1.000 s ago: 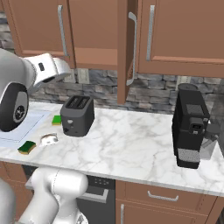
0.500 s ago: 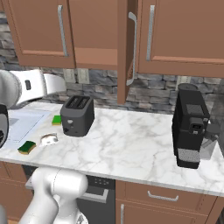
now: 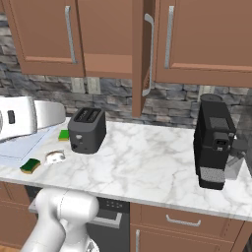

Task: Open the cabinet. Pick the sponge and place it next to the sink. Then close the cabinet.

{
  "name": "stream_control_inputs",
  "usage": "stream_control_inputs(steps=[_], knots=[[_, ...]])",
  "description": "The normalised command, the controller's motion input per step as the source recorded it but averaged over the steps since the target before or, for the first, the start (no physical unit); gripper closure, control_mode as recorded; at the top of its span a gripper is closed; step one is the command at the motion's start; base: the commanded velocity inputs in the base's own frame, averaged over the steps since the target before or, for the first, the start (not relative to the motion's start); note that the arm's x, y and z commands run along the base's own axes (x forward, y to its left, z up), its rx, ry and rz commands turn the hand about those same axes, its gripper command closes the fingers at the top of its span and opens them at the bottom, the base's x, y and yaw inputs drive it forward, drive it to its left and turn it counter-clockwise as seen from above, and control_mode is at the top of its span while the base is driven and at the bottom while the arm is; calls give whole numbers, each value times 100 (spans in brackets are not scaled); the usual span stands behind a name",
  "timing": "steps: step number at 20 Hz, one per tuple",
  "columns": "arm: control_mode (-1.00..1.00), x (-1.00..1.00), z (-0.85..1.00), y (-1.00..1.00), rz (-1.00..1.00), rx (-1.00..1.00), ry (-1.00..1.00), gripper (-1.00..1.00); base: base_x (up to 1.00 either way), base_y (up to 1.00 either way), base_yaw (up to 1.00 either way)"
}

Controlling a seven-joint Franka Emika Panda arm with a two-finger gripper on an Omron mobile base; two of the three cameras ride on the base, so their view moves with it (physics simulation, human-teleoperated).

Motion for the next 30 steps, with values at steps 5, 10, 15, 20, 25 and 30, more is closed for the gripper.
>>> stream_control_inputs(steps=[5, 10, 15, 20, 25, 30], knots=[[-100, -50, 0, -38, -4, 6, -8, -100, 0, 0, 0], [-100, -25, 0, -50, -2, 8, -17, -100, 0, 0, 0], [-100, -9, 0, -52, -1, 11, -21, -100, 0, 0, 0], [-100, 0, 1, -35, 0, 12, -18, -100, 0, 0, 0], [-100, 8, 0, -7, 0, 14, -16, -100, 0, 0, 0], [-100, 14, 0, 0, 1, 8, -5, -100, 0, 0, 0]])
